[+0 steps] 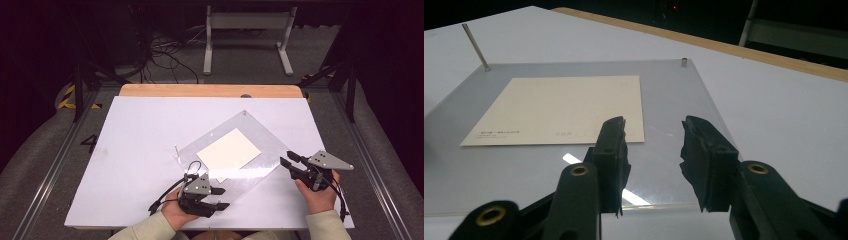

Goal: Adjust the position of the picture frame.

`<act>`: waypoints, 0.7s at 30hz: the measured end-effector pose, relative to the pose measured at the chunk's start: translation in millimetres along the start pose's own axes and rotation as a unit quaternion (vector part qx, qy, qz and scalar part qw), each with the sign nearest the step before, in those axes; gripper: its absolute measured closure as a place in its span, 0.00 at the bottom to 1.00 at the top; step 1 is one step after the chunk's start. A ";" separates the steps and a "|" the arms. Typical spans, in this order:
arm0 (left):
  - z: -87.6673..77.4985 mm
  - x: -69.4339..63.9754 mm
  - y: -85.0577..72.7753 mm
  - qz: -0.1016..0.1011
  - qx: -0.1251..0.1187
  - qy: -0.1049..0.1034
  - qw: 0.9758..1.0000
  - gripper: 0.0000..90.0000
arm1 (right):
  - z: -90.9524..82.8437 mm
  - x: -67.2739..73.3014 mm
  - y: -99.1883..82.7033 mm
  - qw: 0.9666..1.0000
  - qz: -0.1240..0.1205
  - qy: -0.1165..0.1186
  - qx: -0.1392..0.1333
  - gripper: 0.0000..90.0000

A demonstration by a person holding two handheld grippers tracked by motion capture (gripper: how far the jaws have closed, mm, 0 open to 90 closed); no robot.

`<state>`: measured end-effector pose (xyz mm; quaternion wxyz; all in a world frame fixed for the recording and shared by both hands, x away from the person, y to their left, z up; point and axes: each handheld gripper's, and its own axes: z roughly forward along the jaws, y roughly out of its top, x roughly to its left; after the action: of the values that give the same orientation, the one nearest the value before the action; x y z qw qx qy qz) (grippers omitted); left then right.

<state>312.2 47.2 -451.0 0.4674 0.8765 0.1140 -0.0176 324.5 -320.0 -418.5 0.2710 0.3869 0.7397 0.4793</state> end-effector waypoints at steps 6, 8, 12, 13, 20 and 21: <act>0.5 -7.0 1.4 0.028 0.019 -0.002 0.999 0.92 | 0.3 -0.7 -0.6 1.000 0.001 0.000 0.002 0.67; -0.7 -6.1 2.0 0.032 0.022 -0.004 0.999 0.93 | 1.5 -0.5 -0.8 1.000 0.000 0.003 0.002 0.68; -8.6 -6.7 4.5 0.040 0.025 0.012 0.999 0.94 | 2.5 0.0 -0.6 1.000 0.001 0.005 0.003 0.68; -11.2 -5.0 4.2 0.037 0.020 0.011 0.999 0.94 | 2.7 -0.3 -0.7 1.000 0.001 0.005 0.003 0.68; -45.4 7.7 1.7 0.009 0.006 0.036 0.999 0.94 | 4.0 -1.2 -0.5 1.000 0.002 0.007 0.004 0.68; -51.3 10.1 0.2 0.002 0.003 0.042 0.999 0.94 | 4.5 -1.3 -0.1 1.000 0.003 0.007 0.003 0.68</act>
<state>318.3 91.2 -423.3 0.4597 0.8781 0.1313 0.0198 328.6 -318.9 -420.3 0.2633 0.3865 0.7421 0.4802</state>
